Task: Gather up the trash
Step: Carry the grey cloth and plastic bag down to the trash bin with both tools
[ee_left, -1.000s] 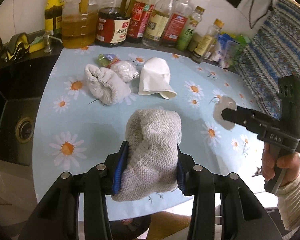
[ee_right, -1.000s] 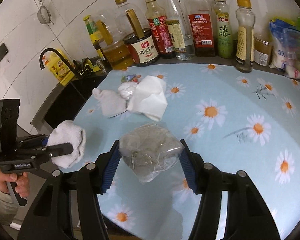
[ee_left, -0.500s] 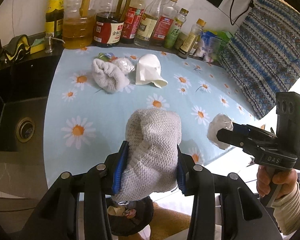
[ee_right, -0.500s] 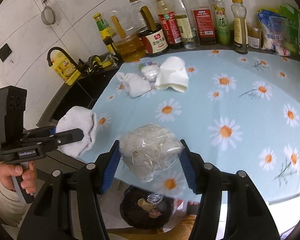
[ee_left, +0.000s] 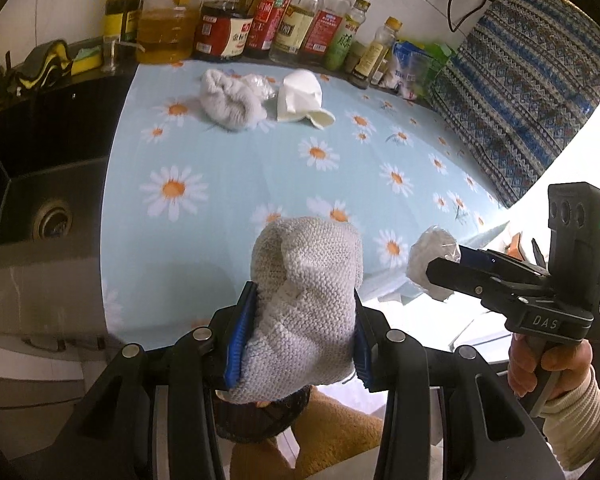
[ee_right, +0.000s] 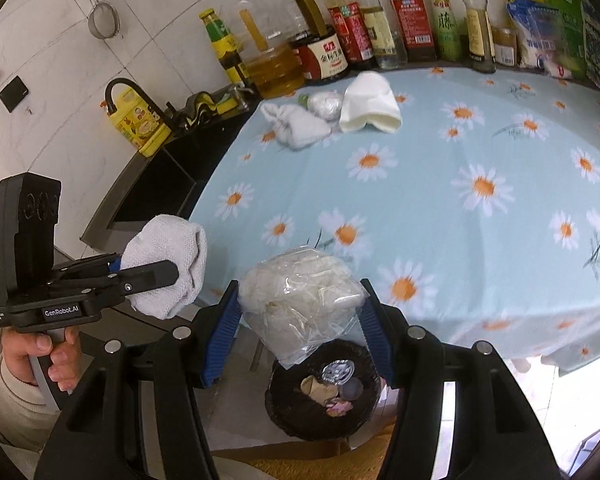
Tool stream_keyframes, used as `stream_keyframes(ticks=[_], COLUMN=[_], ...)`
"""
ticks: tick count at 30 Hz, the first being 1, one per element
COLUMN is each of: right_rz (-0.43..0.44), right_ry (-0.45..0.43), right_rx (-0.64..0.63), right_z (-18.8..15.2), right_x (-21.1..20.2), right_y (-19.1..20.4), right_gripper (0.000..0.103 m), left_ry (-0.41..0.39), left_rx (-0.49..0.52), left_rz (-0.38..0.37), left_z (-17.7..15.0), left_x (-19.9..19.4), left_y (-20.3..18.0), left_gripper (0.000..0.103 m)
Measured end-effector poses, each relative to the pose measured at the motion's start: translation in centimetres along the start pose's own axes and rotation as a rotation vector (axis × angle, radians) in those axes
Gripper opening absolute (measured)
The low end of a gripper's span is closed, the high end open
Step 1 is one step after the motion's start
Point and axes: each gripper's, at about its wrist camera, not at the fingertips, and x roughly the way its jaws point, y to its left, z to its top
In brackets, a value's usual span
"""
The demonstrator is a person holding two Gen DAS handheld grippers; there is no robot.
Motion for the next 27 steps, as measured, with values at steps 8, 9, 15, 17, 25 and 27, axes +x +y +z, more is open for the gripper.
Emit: stream_keyframes(ticks=[8, 9, 15, 17, 25, 27], right_rz=[0.016, 0.016, 0.021, 0.022, 0.028, 0.029], right_ry=[0.059, 0.066, 0.126, 0.152, 0.216, 0.231], right_rx=[0.04, 0.043, 0.068, 0.079, 0.125, 0.139], right_z=[-4.1, -4.5, -6.8, -7.5, -9.4, -9.8], right_x=[2.0, 2.2, 4.1, 4.8, 6.7, 7.1], right_y=[1.2, 1.2, 1.4, 1.2, 0.5, 0.2], right_gripper=[0.058, 0.058, 0.058, 0.058, 0.058, 0.058], left_ry=[0.065, 0.071, 0.135, 0.157, 0.231, 0.251], left_rx=[-0.007, -0.01, -0.028, -0.037, -0.073, -0.095], left_rz=[-0.007, -0.008, -0.015, -0.015, -0.022, -0.024], left_z=[-3.3, -3.7, -6.1, -6.7, -8.8, -9.5], left_x=[0.7, 0.8, 2.4, 3.1, 5.5, 6.3], left_y=[1.3, 1.5, 2.5, 2.9, 4.3, 4.8], left_gripper=[0.04, 0.04, 0.04, 0.04, 0.04, 0.04])
